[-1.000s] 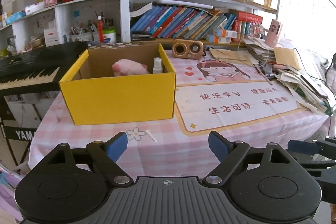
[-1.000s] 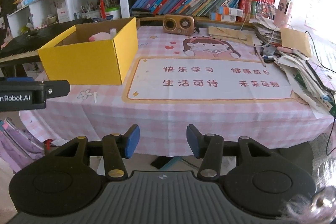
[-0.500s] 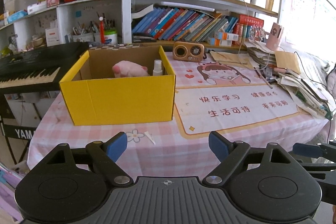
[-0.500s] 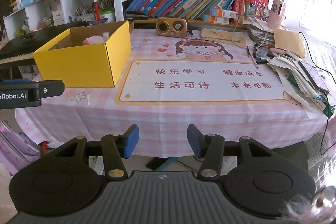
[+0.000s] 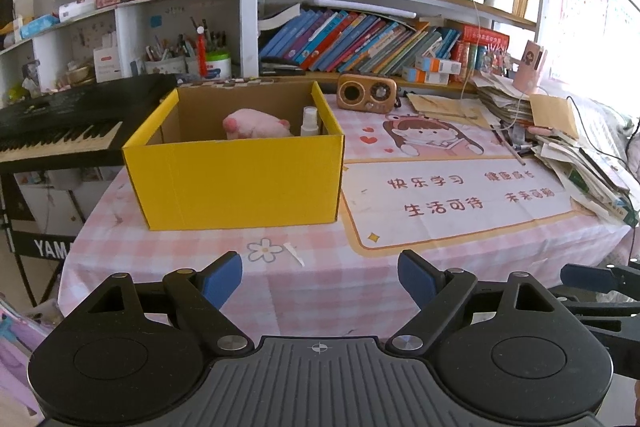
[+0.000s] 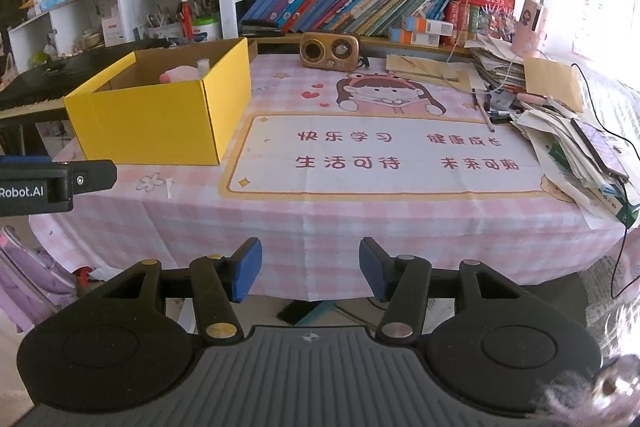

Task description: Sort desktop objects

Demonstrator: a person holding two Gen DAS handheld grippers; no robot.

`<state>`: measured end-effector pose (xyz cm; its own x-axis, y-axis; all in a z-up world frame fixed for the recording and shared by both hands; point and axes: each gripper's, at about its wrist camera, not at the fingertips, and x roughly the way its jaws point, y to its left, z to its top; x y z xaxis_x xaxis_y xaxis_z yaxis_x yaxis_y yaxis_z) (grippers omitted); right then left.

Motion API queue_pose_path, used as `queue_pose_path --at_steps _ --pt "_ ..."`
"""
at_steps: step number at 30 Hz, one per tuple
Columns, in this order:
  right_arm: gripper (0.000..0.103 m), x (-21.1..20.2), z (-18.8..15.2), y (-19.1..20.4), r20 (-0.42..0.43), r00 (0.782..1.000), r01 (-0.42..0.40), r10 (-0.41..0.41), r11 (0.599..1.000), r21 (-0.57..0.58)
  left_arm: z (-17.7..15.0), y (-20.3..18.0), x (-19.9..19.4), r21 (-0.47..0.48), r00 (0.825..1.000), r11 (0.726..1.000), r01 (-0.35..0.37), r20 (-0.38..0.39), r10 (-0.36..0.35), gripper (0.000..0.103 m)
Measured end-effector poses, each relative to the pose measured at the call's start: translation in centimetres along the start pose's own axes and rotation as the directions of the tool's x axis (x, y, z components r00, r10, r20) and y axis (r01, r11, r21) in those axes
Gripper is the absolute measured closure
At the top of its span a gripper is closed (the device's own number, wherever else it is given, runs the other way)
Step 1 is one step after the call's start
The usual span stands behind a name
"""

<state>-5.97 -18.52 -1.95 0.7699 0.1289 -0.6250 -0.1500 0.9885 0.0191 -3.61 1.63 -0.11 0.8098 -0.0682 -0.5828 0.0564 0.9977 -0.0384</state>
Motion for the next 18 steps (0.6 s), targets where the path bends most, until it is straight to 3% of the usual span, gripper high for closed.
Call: queue_pose_path --at_steps 18 --pt "0.050 0.7 -0.1 1.2 -0.021 1.000 -0.022 0.022 1.000 -0.018 -1.2 1.9 -0.4 -0.040 1.000 0.999 0.007 -0.011 -0.008 0.006"
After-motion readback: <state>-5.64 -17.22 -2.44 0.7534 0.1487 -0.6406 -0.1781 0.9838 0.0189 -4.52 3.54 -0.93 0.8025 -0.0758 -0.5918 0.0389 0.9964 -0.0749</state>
